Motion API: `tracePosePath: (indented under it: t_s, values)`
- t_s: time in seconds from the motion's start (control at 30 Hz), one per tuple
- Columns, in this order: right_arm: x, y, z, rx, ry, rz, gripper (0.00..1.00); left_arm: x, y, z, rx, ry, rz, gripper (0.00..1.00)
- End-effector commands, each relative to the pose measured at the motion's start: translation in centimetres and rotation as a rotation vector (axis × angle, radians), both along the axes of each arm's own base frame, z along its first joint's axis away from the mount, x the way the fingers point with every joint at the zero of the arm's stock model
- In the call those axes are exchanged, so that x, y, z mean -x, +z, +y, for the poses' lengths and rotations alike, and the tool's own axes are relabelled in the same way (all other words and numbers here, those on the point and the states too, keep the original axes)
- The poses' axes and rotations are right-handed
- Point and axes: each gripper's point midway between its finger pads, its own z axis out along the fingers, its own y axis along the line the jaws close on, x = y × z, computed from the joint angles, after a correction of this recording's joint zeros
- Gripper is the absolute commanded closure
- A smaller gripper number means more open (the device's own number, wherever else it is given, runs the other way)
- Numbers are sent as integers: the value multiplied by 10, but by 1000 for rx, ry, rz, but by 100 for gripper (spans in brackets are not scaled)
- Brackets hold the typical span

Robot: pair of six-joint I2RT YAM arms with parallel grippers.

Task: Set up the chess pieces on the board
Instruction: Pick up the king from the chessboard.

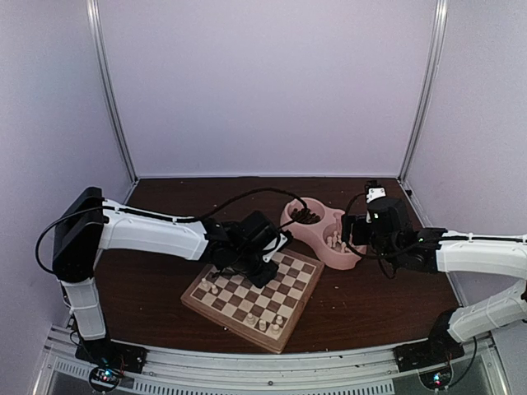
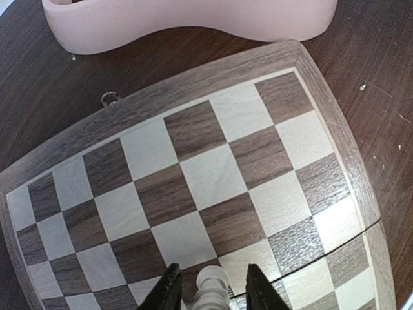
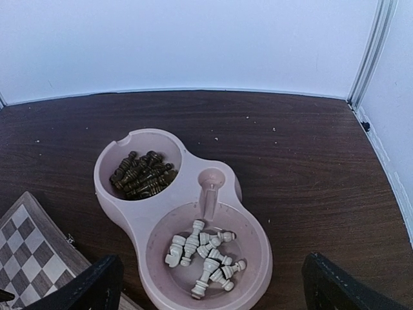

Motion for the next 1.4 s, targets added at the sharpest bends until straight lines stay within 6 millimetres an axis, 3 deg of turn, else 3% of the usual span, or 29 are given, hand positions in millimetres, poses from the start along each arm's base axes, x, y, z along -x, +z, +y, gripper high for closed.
tracePosePath:
  t_s: [0.0,0.33,0.4,0.47,0.53,1.37]
  values:
    - [1,4,-4,27,-3,-20,0,-9,8,-10,32,6,-17,71]
    - [0,1,6,19,39,-8,0,-10,20,-1,24,10,-62,79]
    - [-1,-1,7,23,41,-4,0,-10,22,1,25,9,-61,76]
    - [-2,-1,9,27,45,1,0,-8,24,0,31,3,-58,65]
    - [-2,-2,9,29,47,4,0,-7,25,-1,38,-1,-50,60]
    - [-3,-7,10,36,46,15,0,-3,20,7,5,3,-32,65]
